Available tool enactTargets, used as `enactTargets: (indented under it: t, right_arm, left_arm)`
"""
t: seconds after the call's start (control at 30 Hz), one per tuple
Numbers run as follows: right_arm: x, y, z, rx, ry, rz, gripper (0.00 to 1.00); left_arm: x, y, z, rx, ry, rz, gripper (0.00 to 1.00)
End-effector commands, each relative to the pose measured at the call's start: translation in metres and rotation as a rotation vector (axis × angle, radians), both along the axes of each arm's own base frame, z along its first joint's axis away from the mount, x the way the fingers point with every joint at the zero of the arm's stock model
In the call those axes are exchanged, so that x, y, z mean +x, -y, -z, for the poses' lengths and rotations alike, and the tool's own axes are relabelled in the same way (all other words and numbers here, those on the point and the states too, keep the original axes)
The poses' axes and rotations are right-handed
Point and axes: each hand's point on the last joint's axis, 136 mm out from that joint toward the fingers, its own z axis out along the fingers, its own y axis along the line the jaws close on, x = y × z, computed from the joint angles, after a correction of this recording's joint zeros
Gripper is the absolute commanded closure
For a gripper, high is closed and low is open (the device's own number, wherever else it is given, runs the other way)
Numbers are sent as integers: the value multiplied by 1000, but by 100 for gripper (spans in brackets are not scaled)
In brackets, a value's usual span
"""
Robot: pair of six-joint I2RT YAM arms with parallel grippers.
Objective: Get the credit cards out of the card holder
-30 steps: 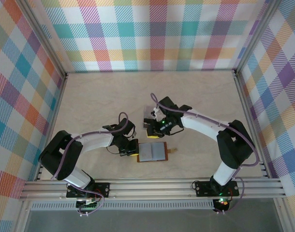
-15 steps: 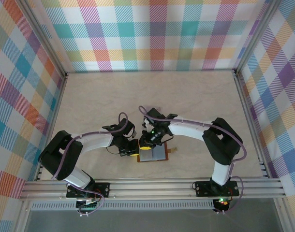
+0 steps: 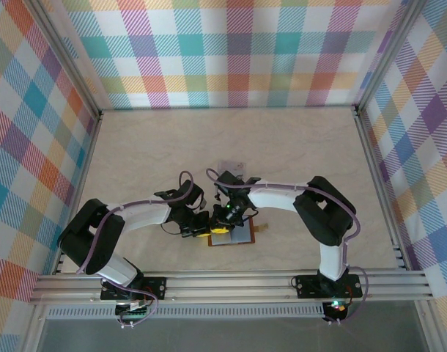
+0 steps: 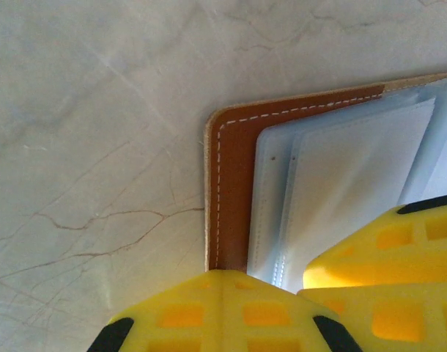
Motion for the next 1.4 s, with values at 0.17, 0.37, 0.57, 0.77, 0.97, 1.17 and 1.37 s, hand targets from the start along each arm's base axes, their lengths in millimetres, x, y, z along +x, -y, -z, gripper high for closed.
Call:
enactTargets:
  t: [0.17, 0.37, 0.57, 0.77, 0.97, 1.17, 1.37]
  right_arm:
    - [-10, 26, 26, -179, 12, 0, 76]
    - [-8, 38, 18, -275, 59, -29, 67]
    - [-3, 52, 3, -381, 138, -63, 54]
    - [-1, 69, -4, -496, 179, -109, 45]
    - [4, 85, -10, -577, 219, -123, 41]
    - [6, 98, -14, -621, 246, -119, 41]
    - [8, 116, -12, -669, 251, -105, 41]
  left_arm:
    - [-13, -16, 9, 56, -42, -10, 98]
    - [-11, -15, 8, 55, -39, -6, 98]
    - [-11, -14, 8, 57, -40, 1, 98]
    - [-9, -13, 7, 61, -41, 7, 98]
    - [-9, -14, 7, 65, -42, 9, 98]
    - [-8, -14, 2, 67, -32, 11, 98]
    - [-5, -11, -5, 53, -15, 15, 98]
